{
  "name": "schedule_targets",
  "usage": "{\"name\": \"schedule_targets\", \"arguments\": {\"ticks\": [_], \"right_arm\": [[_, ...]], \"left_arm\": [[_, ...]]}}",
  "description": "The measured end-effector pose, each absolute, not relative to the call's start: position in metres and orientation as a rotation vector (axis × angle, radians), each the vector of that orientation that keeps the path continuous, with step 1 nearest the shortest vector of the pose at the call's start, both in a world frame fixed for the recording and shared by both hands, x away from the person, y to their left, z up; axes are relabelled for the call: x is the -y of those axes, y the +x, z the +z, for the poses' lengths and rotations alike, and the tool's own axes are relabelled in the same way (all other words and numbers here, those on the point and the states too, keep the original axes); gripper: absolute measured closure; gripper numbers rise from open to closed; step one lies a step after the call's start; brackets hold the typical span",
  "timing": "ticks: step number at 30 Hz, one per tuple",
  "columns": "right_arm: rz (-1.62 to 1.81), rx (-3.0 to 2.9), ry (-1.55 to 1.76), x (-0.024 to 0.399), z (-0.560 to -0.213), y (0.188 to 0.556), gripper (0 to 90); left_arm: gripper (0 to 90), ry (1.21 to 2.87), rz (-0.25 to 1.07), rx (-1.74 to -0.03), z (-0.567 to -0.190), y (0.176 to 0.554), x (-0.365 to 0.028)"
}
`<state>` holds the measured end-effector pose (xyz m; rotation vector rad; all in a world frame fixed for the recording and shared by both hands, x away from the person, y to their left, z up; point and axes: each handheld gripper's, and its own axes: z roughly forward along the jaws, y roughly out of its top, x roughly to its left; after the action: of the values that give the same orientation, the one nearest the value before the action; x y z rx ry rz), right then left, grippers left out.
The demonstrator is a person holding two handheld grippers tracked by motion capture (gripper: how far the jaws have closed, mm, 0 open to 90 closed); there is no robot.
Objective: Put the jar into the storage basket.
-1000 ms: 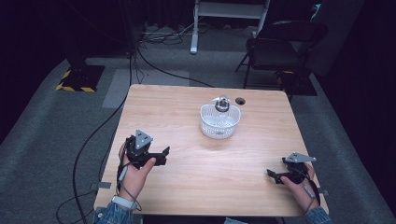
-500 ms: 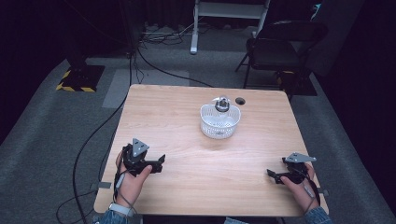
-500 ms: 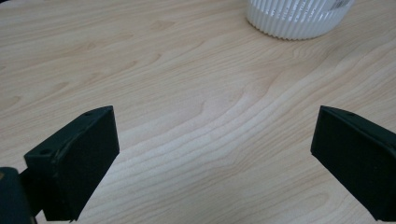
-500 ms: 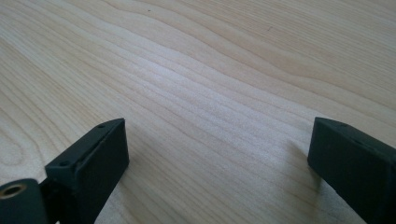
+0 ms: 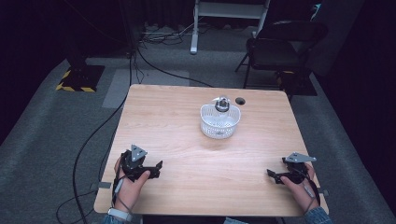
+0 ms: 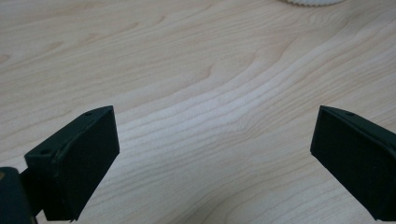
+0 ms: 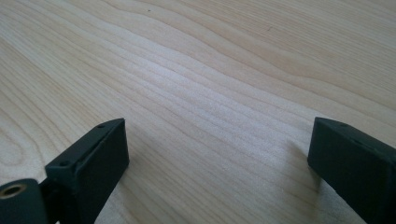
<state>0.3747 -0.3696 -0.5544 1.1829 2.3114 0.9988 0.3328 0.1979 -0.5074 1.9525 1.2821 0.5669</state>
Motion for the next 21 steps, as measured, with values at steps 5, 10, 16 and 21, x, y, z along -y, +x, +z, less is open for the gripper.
{"name": "schedule_targets", "arguments": {"ticks": [5,10,16,21], "right_arm": [[0.999,-2.312,1.183,0.370,-0.554,0.375,5.1],[0.999,-2.311,1.183,0.370,-0.554,0.375,5.1],[0.999,-2.312,1.183,0.370,-0.554,0.375,5.1],[0.999,-2.312,1.183,0.370,-0.554,0.375,5.1]], "left_arm": [[0.9,1.987,0.560,-1.317,-0.519,0.332,-0.199],[1.2,1.998,0.545,-1.360,-0.528,0.331,-0.201],[1.2,2.024,0.537,-1.375,-0.536,0.330,-0.202],[1.2,2.036,0.525,-1.398,-0.543,0.329,-0.204]]}}
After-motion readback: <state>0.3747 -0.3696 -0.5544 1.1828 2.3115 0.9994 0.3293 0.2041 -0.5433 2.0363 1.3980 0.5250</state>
